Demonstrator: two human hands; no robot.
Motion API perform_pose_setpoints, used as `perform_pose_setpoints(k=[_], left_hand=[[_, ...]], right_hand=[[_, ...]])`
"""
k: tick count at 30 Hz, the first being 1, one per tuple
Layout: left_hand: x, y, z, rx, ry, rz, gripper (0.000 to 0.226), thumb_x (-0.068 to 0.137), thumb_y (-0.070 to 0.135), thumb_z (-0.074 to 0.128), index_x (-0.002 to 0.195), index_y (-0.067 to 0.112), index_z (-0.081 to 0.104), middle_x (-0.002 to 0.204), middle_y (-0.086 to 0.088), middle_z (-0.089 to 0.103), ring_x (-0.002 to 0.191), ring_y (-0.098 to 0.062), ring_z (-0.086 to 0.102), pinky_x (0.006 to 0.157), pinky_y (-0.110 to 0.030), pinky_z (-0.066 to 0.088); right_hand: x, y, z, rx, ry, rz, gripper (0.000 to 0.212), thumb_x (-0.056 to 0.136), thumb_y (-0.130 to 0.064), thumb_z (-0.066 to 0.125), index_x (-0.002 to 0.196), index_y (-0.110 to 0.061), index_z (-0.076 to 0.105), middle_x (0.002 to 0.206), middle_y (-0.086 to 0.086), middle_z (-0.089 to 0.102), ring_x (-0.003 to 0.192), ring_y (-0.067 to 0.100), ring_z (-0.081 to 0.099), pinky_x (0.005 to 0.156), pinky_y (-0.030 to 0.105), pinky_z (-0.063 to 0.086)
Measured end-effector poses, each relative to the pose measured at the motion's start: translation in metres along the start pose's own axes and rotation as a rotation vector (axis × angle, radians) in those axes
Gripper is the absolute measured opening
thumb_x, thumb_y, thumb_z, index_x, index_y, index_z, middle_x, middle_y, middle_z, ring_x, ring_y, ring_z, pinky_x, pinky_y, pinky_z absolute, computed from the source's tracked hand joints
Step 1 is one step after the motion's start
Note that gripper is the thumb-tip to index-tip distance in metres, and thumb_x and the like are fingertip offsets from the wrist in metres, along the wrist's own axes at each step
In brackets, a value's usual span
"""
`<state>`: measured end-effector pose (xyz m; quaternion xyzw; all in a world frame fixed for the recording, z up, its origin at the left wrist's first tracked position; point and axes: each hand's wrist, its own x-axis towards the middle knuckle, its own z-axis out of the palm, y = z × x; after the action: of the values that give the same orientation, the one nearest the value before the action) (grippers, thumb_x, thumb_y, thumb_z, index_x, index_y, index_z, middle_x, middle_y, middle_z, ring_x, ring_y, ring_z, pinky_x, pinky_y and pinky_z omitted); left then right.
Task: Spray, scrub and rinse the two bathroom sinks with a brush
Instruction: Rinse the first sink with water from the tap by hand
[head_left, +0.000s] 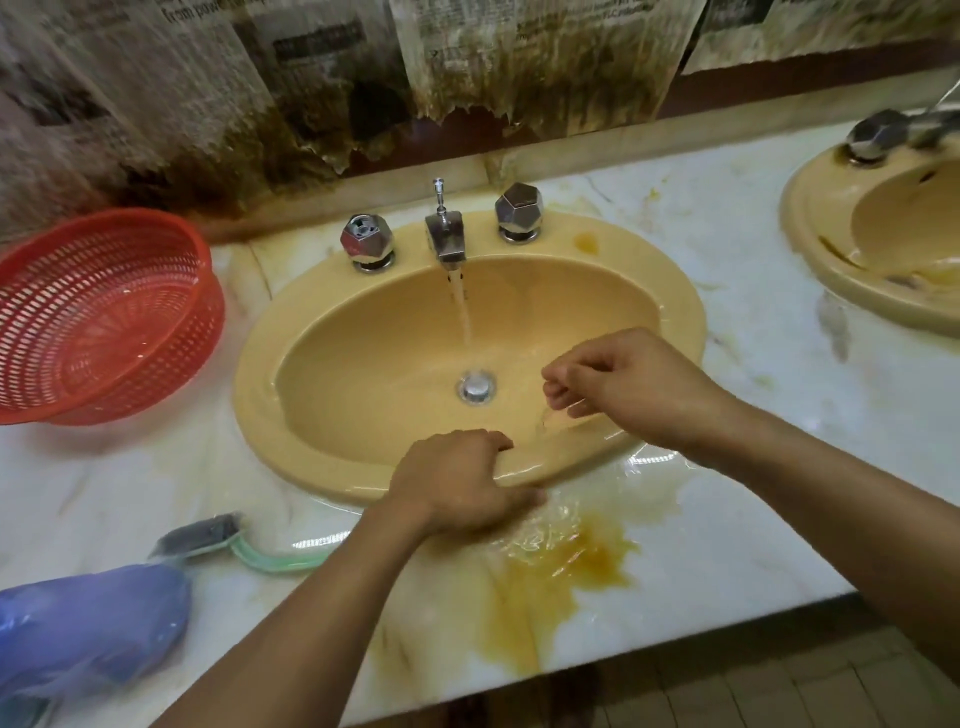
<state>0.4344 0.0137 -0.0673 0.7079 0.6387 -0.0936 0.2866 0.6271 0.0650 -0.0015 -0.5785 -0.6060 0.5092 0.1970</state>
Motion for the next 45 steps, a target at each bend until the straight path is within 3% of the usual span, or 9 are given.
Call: perform_pose_setpoints(k=[4, 6, 8, 14, 18, 21, 25, 31, 45], left_hand=[[-0.004, -0.022, -0.02, -0.719, -0.062, 0.019, 0.023, 0.092, 0.022, 0.074, 0.115, 0.021, 0.076, 0.114, 0.004, 0.076, 0.105, -0.008, 0.069, 0.096, -0.028, 0.051], [0.007, -0.025, -0.025, -1.084, 0.073, -0.099, 0.018, 0.098, 0.007, 0.062, 0.108, 0.008, 0.077, 0.11, -0.008, 0.077, 0.105, -0.021, 0.073, 0.093, -0.036, 0.055], [0.028, -0.029, -0.03, -1.385, 0.203, -0.271, 0.021, 0.101, 0.004, 0.053, 0.105, 0.001, 0.073, 0.112, -0.017, 0.075, 0.101, -0.03, 0.073, 0.09, -0.04, 0.059], [0.093, -0.04, -0.066, -2.066, 0.194, -0.515, 0.019, 0.107, 0.009, 0.048, 0.099, -0.001, 0.062, 0.106, -0.017, 0.066, 0.099, -0.029, 0.066, 0.086, -0.041, 0.056], [0.13, -0.04, -0.081, -2.127, 0.152, -0.573, 0.028, 0.109, 0.019, 0.047, 0.103, -0.001, 0.066, 0.096, -0.016, 0.067, 0.086, -0.025, 0.066, 0.083, -0.037, 0.059], [0.142, -0.035, -0.085, -2.098, 0.042, -0.557, 0.03, 0.105, 0.011, 0.043, 0.084, 0.007, 0.063, 0.071, -0.005, 0.058, 0.061, -0.014, 0.055, 0.053, -0.025, 0.052], [0.129, -0.013, -0.096, -2.07, -0.13, -0.498, 0.03, 0.104, 0.007, 0.035, 0.08, 0.014, 0.051, 0.066, -0.002, 0.048, 0.054, -0.012, 0.046, 0.048, -0.019, 0.041], [0.054, 0.062, -0.105, -1.757, -0.408, -0.267, 0.043, 0.11, 0.012, 0.03, 0.115, -0.018, 0.06, 0.115, -0.033, 0.069, 0.105, -0.043, 0.069, 0.095, -0.047, 0.058], [0.065, -0.052, -0.087, -2.055, 0.012, -0.532, 0.037, 0.11, 0.008, 0.028, 0.118, -0.018, 0.053, 0.133, -0.034, 0.057, 0.124, -0.047, 0.057, 0.099, -0.049, 0.051]], right_hand=[[-0.019, 0.048, -0.004, 0.138, 0.442, 0.045, 0.017, 0.094, -0.021, 0.063, 0.096, -0.029, 0.078, 0.089, -0.01, 0.077, 0.093, 0.012, 0.072, 0.095, 0.045, 0.057], [-0.03, 0.06, 0.006, 0.2, 0.64, 0.083, 0.019, 0.096, -0.022, 0.063, 0.109, -0.029, 0.075, 0.106, -0.011, 0.074, 0.102, 0.008, 0.067, 0.094, 0.026, 0.053], [-0.036, 0.067, 0.019, 0.242, 0.783, 0.13, 0.031, 0.099, -0.023, 0.062, 0.13, -0.026, 0.065, 0.129, -0.008, 0.063, 0.11, 0.004, 0.058, 0.085, 0.008, 0.042], [-0.029, 0.079, 0.044, 0.681, 0.832, 0.227, 0.045, 0.107, -0.03, 0.051, 0.152, -0.025, 0.047, 0.147, -0.013, 0.051, 0.13, 0.0, 0.047, 0.109, 0.024, 0.036], [-0.026, 0.081, 0.045, 1.109, 0.872, 0.126, 0.039, 0.11, -0.019, 0.042, 0.146, -0.01, 0.053, 0.141, -0.003, 0.061, 0.127, 0.003, 0.058, 0.115, 0.03, 0.042], [-0.025, 0.087, 0.05, 1.128, 0.92, 0.103, 0.037, 0.111, -0.016, 0.037, 0.143, -0.01, 0.054, 0.138, -0.003, 0.062, 0.127, 0.003, 0.059, 0.114, 0.029, 0.044], [-0.028, 0.086, 0.064, 1.085, 0.969, 0.108, 0.039, 0.112, -0.017, 0.035, 0.148, -0.013, 0.05, 0.144, -0.004, 0.058, 0.128, 0.0, 0.057, 0.115, 0.028, 0.042], [0.015, 0.068, 0.09, 0.12, 0.932, 0.249, 0.083, 0.098, -0.016, 0.058, 0.163, -0.008, 0.006, 0.171, 0.003, 0.005, 0.157, 0.016, 0.007, 0.125, 0.027, 0.016], [0.047, 0.069, 0.057, -0.201, 0.753, 0.436, 0.095, 0.087, -0.01, 0.05, 0.154, 0.011, -0.013, 0.165, 0.029, -0.015, 0.156, 0.037, -0.014, 0.128, 0.039, -0.001]])
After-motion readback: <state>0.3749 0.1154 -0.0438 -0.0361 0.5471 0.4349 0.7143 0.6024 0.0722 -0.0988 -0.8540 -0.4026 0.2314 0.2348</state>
